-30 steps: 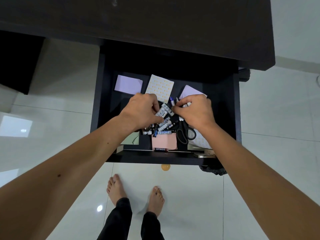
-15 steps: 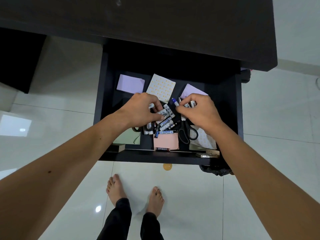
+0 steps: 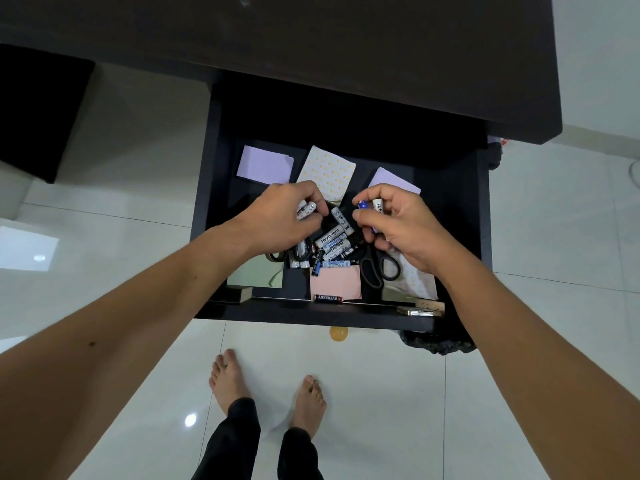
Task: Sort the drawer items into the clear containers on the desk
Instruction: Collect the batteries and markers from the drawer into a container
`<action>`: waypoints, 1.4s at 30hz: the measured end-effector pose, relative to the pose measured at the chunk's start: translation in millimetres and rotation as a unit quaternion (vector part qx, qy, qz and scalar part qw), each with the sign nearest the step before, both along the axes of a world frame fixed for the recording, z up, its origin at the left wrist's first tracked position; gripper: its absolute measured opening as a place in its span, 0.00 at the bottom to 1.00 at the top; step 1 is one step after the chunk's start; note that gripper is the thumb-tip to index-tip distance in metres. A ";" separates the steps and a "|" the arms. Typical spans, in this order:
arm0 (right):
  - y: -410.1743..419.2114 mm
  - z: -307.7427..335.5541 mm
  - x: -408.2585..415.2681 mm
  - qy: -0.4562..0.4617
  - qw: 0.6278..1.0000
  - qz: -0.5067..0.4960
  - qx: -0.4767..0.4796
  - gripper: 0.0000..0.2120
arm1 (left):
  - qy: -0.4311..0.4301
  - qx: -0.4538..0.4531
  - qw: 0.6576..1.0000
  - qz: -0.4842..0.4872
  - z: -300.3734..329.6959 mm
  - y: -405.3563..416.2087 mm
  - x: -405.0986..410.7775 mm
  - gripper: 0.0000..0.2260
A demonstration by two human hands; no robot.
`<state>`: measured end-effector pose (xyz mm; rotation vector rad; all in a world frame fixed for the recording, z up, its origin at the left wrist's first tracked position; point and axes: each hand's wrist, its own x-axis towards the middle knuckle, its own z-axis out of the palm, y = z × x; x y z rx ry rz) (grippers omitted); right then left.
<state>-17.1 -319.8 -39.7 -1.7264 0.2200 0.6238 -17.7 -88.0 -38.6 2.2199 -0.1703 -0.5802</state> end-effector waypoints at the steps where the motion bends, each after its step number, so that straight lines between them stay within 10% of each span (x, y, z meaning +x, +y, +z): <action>1: 0.0 -1.3 0.9 0.008 1.000 -0.003 -0.004 0.05 | -0.005 0.009 1.000 -0.019 -0.2 -2.9 0.5 0.05; 8: 2.5 -4.1 2.1 -0.035 0.993 0.032 -0.104 0.03 | -0.036 0.162 0.978 -0.130 -6.7 -15.1 8.9 0.19; 19: 4.4 -8.4 5.1 -0.096 0.960 0.106 -0.241 0.18 | 0.008 0.057 0.992 -0.113 0.0 1.8 13.2 0.05; 27: 9.7 -9.8 1.8 -0.151 0.937 0.146 -0.279 0.09 | 0.021 0.059 0.989 -0.131 6.9 13.1 15.5 0.06; 42: -4.1 4.8 -2.0 0.056 0.995 0.084 -0.019 0.15 | 0.045 -0.050 0.994 -0.082 8.1 22.6 7.4 0.12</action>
